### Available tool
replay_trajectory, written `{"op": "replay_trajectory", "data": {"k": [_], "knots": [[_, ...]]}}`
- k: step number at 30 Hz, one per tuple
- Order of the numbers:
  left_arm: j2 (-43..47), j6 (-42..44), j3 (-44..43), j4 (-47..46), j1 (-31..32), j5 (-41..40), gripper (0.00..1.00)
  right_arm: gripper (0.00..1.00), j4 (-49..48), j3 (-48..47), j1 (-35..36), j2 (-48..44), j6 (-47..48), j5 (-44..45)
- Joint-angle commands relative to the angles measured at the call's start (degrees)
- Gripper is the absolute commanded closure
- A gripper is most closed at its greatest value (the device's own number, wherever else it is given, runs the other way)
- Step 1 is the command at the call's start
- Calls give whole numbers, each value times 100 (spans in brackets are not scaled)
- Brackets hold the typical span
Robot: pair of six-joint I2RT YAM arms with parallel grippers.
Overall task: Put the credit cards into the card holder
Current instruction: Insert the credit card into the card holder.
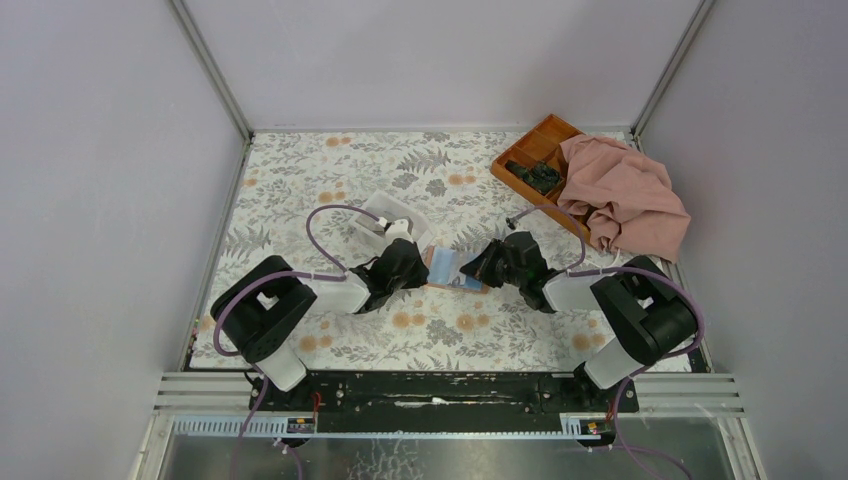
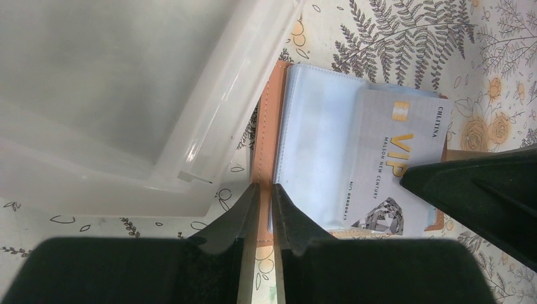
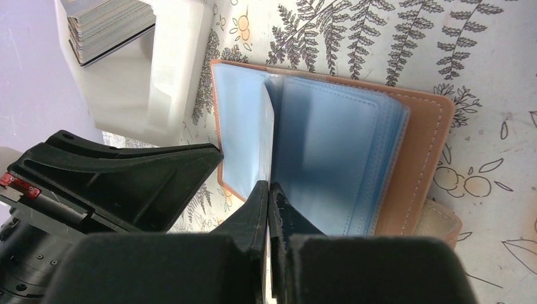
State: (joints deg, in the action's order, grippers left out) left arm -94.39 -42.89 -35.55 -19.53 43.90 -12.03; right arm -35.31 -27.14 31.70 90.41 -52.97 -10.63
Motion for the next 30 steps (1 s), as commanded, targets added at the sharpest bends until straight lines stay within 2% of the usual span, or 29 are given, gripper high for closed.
{"op": "replay_trajectory", "data": {"k": [1,11,30], "knots": [[-253,93,202,509,42,-10,81,100,132,107,3,91,207,8],[-272,97,163,549,42,-13,82,100,633,133,3,-5,593,279],[-286,91,188,538,83,91,84,100,419,-98,216,674,495,345]]}}
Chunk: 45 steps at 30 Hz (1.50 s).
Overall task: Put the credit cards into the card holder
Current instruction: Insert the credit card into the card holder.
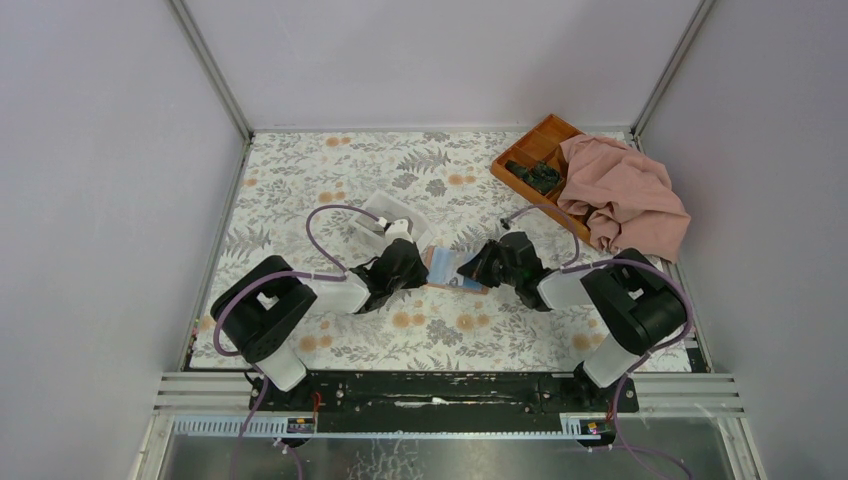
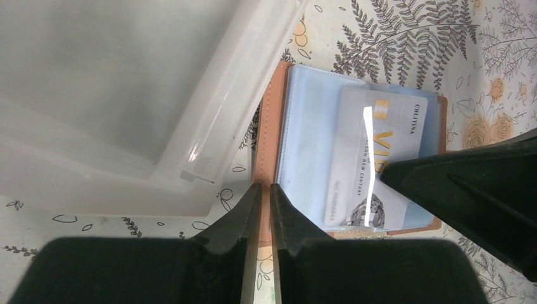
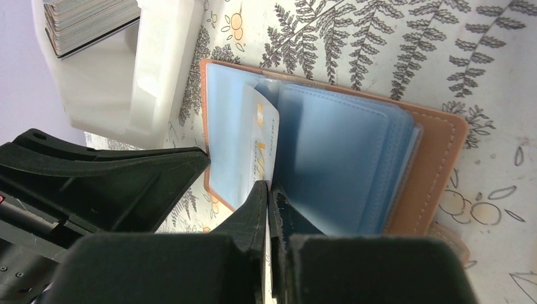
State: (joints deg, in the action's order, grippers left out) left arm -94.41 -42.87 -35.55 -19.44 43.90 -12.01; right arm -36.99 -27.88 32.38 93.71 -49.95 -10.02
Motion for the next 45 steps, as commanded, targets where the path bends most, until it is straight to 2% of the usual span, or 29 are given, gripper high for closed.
{"op": "replay_trajectory", "data": {"k": [1,11,14,17,19,26,38,45], "knots": [[-280,86,193,525,84,87,84,100,600,-51,179,361,183,299],[-141,43,244,500,126,176,84,100,907,-316,432,530,222,538],[-79,36,271,498,137,227,84,70,1155,-379,493,448,302,662],[-15,12,315,461,157,289,84,55,1461,-411,531,265,388,863],[36,-1,348,439,162,325,84,49,1661,-427,532,185,445,984],[135,-28,404,294,192,591,84,48,2380,-705,581,-187,678,1294],[245,-41,538,-16,325,958,86,46,3404,-1282,870,5,1087,2196],[173,-55,522,-148,374,1034,86,41,3710,-1599,1075,273,1330,2336]]}}
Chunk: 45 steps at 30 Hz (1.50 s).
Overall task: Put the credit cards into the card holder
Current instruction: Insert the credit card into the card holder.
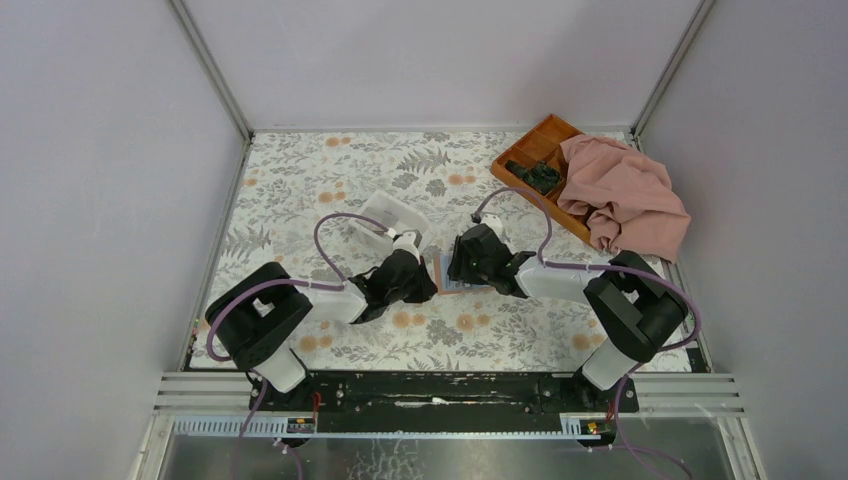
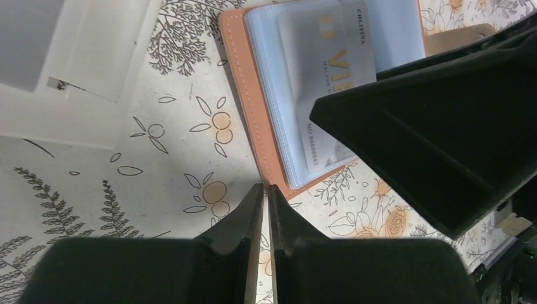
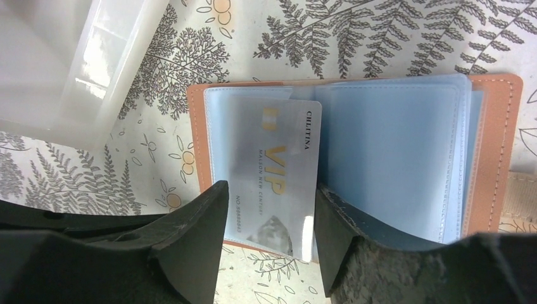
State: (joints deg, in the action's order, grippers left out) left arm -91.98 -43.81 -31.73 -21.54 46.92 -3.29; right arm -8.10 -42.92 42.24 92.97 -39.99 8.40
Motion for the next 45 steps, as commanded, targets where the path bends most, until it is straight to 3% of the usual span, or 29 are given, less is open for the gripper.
{"op": "replay_trajectory", "data": {"k": [1,14,21,25,34,45], "knots": [[-73,32,136,36,81,180,87,40,843,-118,110,404,356,506],[-206,31,60,-77,107,244,87,24,1387,-671,347,868,631,777],[-209,39,63,-53,107,236,87,22,1582,-902,452,1246,656,892],[-213,39,61,-52,111,224,87,23,1762,-1044,539,1437,660,1088],[-242,7,103,-77,107,189,87,40,1874,-1123,675,1509,623,1416],[283,-144,292,264,112,-175,86,23,2057,-1243,779,811,781,1568]]}}
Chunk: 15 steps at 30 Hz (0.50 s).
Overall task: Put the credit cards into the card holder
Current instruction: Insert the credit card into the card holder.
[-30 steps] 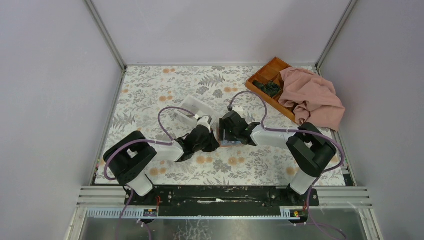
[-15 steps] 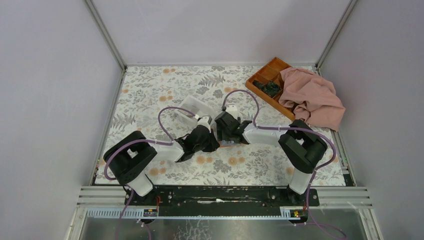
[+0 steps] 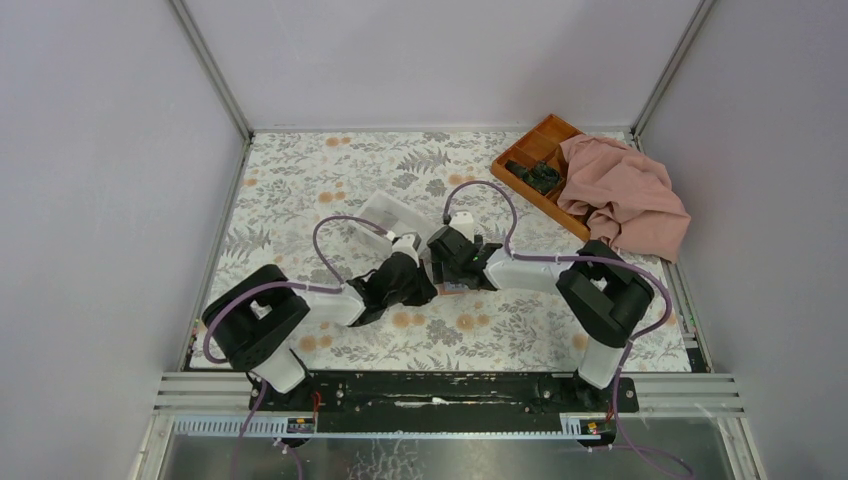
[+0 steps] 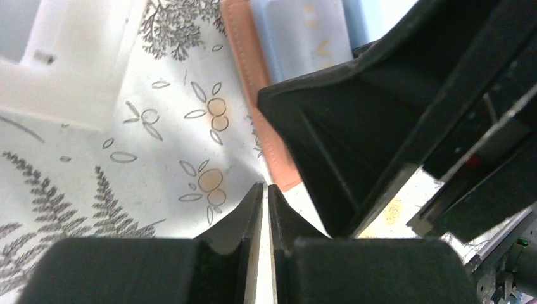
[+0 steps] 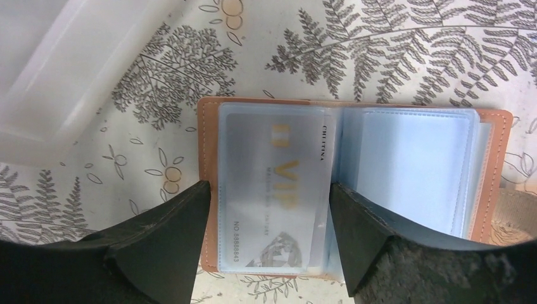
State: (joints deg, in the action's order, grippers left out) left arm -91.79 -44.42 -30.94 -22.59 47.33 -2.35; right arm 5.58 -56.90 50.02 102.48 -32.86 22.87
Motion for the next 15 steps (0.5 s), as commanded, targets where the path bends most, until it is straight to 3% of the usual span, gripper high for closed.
{"op": "replay_trajectory", "data": {"k": [1,15], "knots": [[368,-115,232,418,66,-323,85,23,696,151,6,-215,96,127],[2417,-298,273,1880,58,-1784,62,21,472,-286,8,-943,758,-226]]}}
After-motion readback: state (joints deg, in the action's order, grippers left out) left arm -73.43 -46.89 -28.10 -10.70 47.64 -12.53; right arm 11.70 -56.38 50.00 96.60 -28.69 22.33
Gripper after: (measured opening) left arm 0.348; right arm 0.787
